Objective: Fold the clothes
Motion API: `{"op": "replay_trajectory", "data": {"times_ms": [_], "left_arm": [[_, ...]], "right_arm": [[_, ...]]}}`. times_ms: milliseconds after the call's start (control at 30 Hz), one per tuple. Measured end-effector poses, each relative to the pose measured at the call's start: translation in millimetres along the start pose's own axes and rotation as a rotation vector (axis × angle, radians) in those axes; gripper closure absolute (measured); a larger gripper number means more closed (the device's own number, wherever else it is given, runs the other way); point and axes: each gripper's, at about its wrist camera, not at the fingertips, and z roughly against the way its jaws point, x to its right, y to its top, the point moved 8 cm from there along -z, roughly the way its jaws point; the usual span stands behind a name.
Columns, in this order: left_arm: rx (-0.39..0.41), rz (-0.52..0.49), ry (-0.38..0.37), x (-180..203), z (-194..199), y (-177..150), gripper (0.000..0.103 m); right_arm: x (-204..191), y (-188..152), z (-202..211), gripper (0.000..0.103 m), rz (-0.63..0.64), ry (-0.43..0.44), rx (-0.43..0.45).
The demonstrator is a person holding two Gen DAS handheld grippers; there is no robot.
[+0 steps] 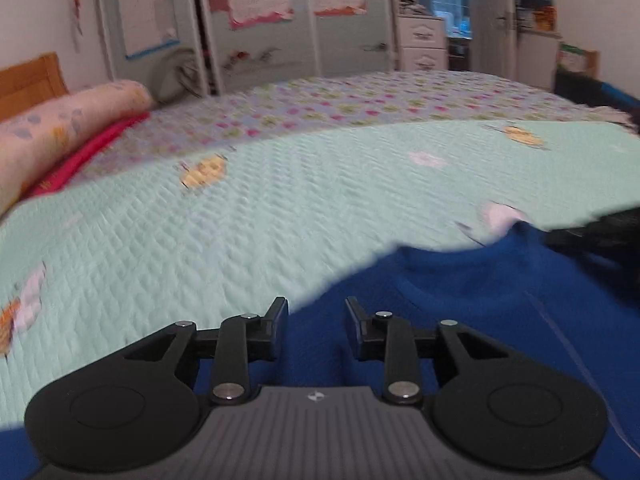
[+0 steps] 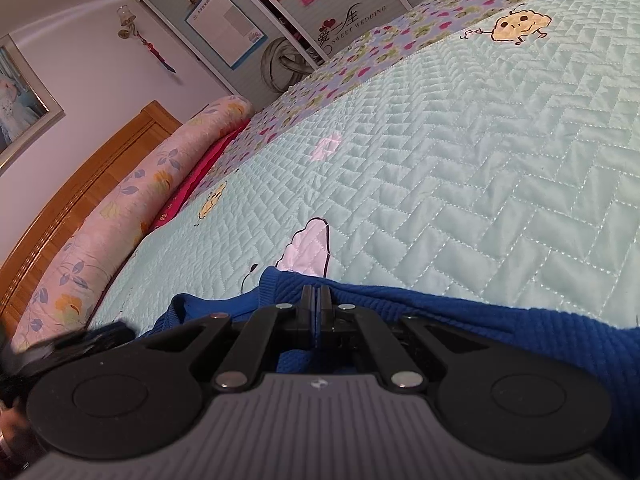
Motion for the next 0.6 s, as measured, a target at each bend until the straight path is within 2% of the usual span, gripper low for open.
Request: {"op": "replay_trajectory", "data": {"times_ms": [67, 200, 233, 300, 367, 500, 600], "left_arm": [[-0.025, -0.016, -0.026, 9.3, 22.5, -17.5, 0.070], [-0.050, 0.033, -0.130, 30.0, 61.5, -52.6, 0.070], [-0.069, 0.017, -0.148, 39.7, 67.5, -61.5, 0.070], [-0.096, -0.021, -0.159, 57.0, 75.3, -76.3, 0.070], [-0.109, -0.019, -0.191, 70.1, 83.0, -82.3, 0.070], [-0.101, 0.000, -0.293, 93.5, 107.2, -84.3, 0.070], [-0.125, -0.020, -0.349, 112.7, 119.8, -93.1, 0.070]], "right_arm": [[-0.2, 0.4, -0.3, 0.103, 0.001, 0.003, -0.003], [-5.6, -5.5, 5.4, 0.102, 0.011, 0.024, -0.027], [-14.1, -16.1, 14.3, 0.102, 0.036, 0.038, -0.057], [-31.0, -37.2, 32.5, 0.090, 0.086, 0.065, -0.117], [-47.6, -58.3, 50.9, 0.083, 0.137, 0.093, -0.177], [-80.0, -100.6, 88.8, 0.083, 0.238, 0.147, -0.297], [-103.5, -132.2, 118.1, 0.083, 0.313, 0.188, -0.386]]}}
